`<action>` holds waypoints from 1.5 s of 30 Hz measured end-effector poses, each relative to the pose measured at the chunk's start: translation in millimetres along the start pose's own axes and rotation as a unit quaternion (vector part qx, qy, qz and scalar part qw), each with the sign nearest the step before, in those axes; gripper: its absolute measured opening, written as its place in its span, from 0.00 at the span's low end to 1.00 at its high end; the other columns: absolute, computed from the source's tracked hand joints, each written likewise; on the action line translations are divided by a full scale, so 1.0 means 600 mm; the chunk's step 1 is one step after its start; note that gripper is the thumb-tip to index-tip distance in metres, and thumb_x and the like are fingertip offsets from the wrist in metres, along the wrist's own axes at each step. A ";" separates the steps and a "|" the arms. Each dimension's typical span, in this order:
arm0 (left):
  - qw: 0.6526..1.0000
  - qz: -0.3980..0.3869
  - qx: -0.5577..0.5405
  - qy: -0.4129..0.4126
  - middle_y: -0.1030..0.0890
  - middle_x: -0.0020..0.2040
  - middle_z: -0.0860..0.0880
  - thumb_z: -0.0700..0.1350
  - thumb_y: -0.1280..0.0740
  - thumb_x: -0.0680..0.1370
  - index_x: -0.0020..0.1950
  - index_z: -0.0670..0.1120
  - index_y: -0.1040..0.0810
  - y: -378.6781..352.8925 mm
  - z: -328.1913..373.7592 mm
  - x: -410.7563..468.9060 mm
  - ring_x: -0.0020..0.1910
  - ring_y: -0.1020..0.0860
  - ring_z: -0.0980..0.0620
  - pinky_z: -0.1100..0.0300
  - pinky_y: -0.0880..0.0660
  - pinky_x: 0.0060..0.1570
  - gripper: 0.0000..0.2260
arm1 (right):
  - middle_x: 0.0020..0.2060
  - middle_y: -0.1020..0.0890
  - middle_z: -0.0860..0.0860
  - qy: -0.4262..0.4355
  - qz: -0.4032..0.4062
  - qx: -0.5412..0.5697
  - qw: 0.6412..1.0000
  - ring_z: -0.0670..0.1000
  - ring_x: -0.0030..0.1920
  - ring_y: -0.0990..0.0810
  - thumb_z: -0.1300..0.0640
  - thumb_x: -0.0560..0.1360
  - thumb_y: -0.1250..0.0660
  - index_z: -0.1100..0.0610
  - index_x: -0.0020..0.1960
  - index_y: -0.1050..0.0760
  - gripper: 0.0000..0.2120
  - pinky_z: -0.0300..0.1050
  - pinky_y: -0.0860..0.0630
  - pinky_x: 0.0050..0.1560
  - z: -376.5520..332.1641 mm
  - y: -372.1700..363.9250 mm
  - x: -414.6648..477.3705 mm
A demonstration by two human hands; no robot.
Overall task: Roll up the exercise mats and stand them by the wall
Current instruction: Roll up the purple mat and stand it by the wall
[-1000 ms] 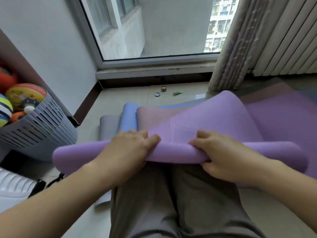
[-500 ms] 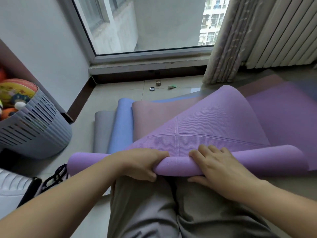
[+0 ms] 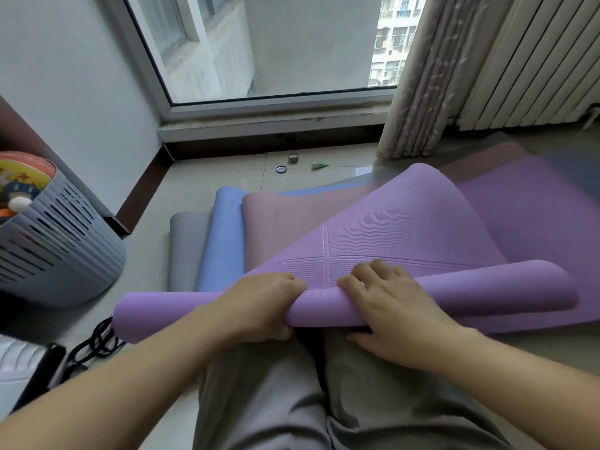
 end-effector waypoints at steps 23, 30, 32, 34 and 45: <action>0.924 0.329 0.190 0.046 0.23 0.37 0.45 0.39 0.25 0.63 0.52 0.47 0.21 0.186 -0.039 -0.042 0.32 0.23 0.42 0.53 0.27 0.31 0.18 | 0.38 0.19 0.47 -0.043 0.306 0.154 0.938 0.55 0.38 0.20 0.51 0.58 0.26 0.53 0.49 0.25 0.21 0.43 0.32 0.34 0.032 0.112 0.089; 0.911 0.304 0.253 0.118 0.23 0.39 0.44 0.37 0.28 0.63 0.52 0.47 0.21 0.214 -0.075 -0.148 0.33 0.24 0.42 0.52 0.27 0.32 0.18 | 0.38 0.19 0.47 0.055 0.359 0.190 0.912 0.54 0.35 0.20 0.53 0.53 0.22 0.54 0.47 0.24 0.24 0.39 0.35 0.37 -0.056 0.155 0.136; 0.911 0.290 0.257 0.140 0.23 0.38 0.44 0.39 0.41 0.68 0.51 0.47 0.21 0.202 -0.081 -0.174 0.32 0.24 0.42 0.52 0.28 0.32 0.15 | 0.37 0.19 0.47 0.082 0.351 0.180 0.915 0.54 0.35 0.20 0.52 0.52 0.22 0.54 0.47 0.24 0.25 0.39 0.35 0.36 -0.081 0.152 0.147; 0.914 0.272 0.254 0.161 0.23 0.37 0.45 0.40 0.45 0.69 0.51 0.48 0.21 0.184 -0.087 -0.193 0.32 0.23 0.42 0.53 0.29 0.30 0.17 | 0.36 0.19 0.48 0.103 0.334 0.171 0.921 0.55 0.34 0.20 0.51 0.51 0.22 0.54 0.47 0.24 0.26 0.39 0.34 0.34 -0.100 0.146 0.154; 0.960 0.084 0.123 0.237 0.27 0.60 0.48 0.41 0.34 0.71 0.70 0.52 0.40 0.048 -0.071 -0.236 0.57 0.25 0.43 0.52 0.30 0.51 0.29 | 0.46 0.21 0.46 0.219 0.049 0.134 0.965 0.53 0.48 0.22 0.45 0.65 0.35 0.51 0.51 0.32 0.18 0.48 0.26 0.43 -0.158 0.090 0.130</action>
Point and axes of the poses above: each hand's wrist, its own x-axis towards the middle knuckle, its own y-axis out of the back of the hand, z = x × y, the point moved 5 cm from there along x, towards the middle knuckle
